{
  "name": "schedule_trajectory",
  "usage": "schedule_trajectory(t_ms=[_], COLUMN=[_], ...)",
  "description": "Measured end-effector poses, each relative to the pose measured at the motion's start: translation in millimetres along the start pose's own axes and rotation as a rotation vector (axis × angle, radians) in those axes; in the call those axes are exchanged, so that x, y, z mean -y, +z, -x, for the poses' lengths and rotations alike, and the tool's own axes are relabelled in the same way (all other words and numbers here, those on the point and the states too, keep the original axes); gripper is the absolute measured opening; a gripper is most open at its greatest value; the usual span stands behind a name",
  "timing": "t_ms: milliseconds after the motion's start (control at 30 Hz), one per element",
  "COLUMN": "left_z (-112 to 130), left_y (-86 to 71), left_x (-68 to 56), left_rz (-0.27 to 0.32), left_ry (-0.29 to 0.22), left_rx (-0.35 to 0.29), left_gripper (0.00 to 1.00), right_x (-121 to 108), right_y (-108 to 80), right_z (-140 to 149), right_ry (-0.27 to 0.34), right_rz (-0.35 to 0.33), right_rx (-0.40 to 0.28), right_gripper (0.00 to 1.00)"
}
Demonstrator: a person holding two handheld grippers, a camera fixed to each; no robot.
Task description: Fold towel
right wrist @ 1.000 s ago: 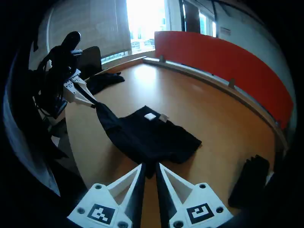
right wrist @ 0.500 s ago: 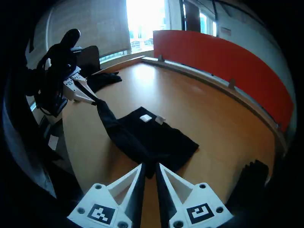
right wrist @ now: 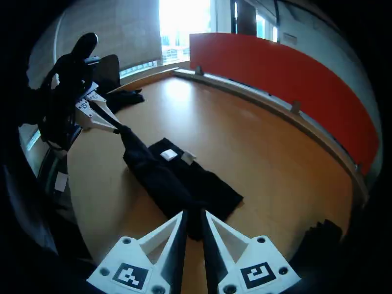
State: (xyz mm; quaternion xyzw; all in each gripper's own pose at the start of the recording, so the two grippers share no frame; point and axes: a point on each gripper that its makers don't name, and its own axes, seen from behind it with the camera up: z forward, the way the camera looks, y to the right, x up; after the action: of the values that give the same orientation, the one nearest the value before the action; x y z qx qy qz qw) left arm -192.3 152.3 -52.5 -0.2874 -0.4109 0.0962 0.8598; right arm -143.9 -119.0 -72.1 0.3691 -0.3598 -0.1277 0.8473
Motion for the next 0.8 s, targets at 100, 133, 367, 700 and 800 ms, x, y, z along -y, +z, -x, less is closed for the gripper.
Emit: schedule_trajectory(t_ms=[100, 133, 367, 700, 800], left_z=[-2, -2, -4, -4, -3], left_y=[8.4, 11.0, 23.6, 40.8, 48.2], left_x=[4.9, 6.0, 11.2, 18.2, 21.6], left_rz=[-0.003, -0.003, -0.003, -0.012, -0.020], left_ry=[0.001, 0.000, 0.000, 0.003, 0.000], left_rx=[0.004, 0.006, 0.013, 0.021, 0.027], left_gripper=[0.15, 0.15, 0.15, 0.15, 0.15], right_x=[-8, -10, -18, -31, -35], right_y=[7.4, 9.1, 17.0, 31.3, 38.4], right_z=[-1, -1, 3, 11, 14], right_ry=[0.015, 0.019, 0.028, 0.045, 0.054], right_rz=[0.004, 0.005, 0.007, 0.017, 0.022], right_rx=[0.005, 0.008, 0.026, 0.053, 0.062], right_gripper=[0.18, 0.18, 0.18, 0.18, 0.18])
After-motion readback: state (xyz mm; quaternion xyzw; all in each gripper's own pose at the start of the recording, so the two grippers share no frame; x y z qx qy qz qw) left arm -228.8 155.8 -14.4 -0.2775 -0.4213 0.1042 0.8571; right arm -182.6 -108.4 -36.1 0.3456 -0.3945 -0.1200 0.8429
